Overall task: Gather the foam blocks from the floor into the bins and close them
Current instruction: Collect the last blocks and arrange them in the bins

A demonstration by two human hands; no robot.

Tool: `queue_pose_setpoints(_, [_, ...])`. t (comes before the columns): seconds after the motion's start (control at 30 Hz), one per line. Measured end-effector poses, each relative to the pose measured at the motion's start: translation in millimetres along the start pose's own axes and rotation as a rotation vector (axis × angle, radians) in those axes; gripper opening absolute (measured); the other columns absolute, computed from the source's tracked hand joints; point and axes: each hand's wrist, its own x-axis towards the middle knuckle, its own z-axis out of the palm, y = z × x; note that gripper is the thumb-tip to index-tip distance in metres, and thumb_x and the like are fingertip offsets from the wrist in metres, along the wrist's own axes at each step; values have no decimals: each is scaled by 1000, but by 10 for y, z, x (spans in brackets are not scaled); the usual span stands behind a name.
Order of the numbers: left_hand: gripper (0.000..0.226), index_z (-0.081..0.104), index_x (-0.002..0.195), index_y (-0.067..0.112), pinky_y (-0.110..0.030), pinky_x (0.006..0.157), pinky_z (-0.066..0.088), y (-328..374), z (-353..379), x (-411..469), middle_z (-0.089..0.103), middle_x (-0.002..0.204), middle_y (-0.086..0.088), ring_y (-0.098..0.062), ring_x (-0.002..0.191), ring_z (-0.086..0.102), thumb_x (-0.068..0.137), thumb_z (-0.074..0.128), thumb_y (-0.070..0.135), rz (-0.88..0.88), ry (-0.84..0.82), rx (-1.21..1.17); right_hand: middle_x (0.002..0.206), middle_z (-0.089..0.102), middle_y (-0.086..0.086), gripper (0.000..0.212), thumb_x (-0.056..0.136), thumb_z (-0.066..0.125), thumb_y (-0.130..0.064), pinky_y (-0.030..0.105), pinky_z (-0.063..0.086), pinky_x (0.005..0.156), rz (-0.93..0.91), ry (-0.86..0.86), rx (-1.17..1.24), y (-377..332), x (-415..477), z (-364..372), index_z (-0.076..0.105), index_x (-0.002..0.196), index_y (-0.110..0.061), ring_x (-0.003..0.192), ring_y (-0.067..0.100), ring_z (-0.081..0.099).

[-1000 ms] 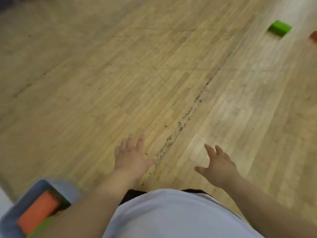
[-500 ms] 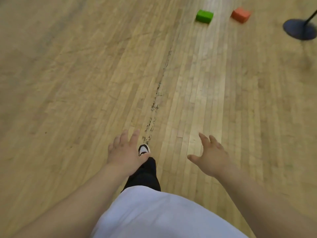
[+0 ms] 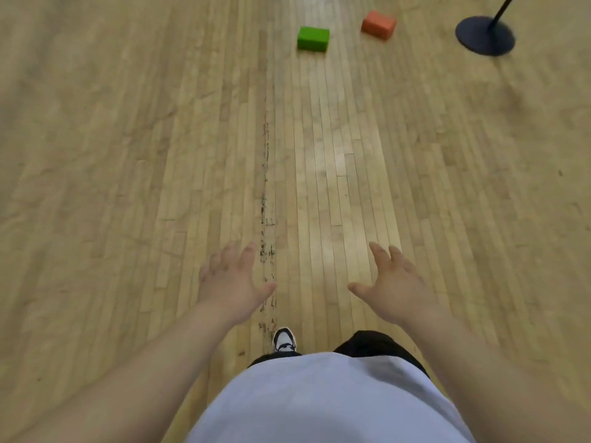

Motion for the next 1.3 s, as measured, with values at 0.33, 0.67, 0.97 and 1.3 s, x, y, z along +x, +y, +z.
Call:
queue_pose_setpoints(0.33, [97, -2, 162, 37, -54, 125, 11, 385, -854, 1877, 4, 170, -11, -35, 156, 6, 88, 42, 83, -32, 18, 9, 171, 8, 8, 98, 86, 58, -71, 51, 25, 123, -44, 11, 12, -429, 1880, -983, 7, 162, -36, 156, 32, 15])
queue_pose_setpoints(0.67, [94, -5, 161, 39, -53, 125, 12, 1312, -1965, 3703, 4, 170, -10, -33, 156, 6, 90, 42, 80, -114, 43, -52, 171, 8, 8, 98, 87, 57, -72, 52, 24, 122, -160, 6, -144, -613, 3976, -2788, 5, 162, -36, 156, 32, 15])
queue_pose_setpoints(0.97, [93, -2, 161, 39, -52, 125, 10, 1468, -2990, 5667, 3, 170, -8, -33, 156, 4, 91, 44, 78, -32, 53, -52, 171, 7, 8, 100, 87, 56, -73, 52, 25, 123, -102, 19, -109, -1174, 5658, -3707, 3, 163, -36, 156, 32, 15])
queue_pose_setpoints(1.3, [95, -3, 161, 39, -54, 124, 13, 1469, -4598, 8040, 6, 170, -12, -35, 156, 7, 90, 45, 79, 139, 9, 94, 171, 7, 7, 99, 87, 56, -73, 52, 24, 123, 33, 55, -24, -2030, 7430, -4830, 3, 162, -36, 156, 31, 13])
